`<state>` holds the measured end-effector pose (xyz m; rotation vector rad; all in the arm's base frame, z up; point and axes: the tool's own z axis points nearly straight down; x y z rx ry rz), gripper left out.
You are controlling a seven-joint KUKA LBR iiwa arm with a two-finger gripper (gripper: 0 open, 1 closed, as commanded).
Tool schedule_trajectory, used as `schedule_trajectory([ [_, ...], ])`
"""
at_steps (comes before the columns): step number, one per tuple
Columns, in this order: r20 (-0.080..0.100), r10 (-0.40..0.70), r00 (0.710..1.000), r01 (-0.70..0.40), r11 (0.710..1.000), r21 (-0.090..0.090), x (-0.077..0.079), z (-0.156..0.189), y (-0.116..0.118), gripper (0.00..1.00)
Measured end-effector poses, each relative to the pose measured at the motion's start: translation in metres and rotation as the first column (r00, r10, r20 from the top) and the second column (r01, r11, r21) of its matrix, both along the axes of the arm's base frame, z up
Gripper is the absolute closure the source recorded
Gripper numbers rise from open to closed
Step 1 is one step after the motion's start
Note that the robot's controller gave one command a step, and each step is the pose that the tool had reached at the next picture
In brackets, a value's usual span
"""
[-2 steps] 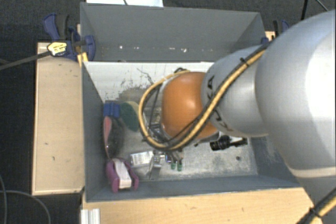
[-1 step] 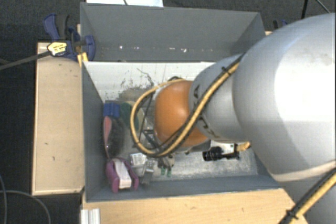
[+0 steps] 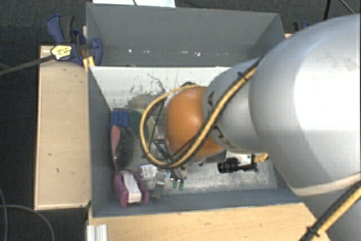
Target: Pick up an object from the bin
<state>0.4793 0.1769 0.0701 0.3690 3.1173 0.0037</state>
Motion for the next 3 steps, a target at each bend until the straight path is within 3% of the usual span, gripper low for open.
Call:
schedule_trajectory([
  [1, -0.001, -0.004, 1.0, 0.004, 1.0, 0.0, 0.0, 0.0, 0.0, 1.0],
  [2, 0.006, -0.003, 1.0, 0.003, 1.0, 0.002, 0.002, 0.087, 0.001, 1.0],
  [3, 0.002, -0.001, 1.0, 0.001, 1.0, 0.0, 0.003, 0.103, 0.001, 1.0],
])
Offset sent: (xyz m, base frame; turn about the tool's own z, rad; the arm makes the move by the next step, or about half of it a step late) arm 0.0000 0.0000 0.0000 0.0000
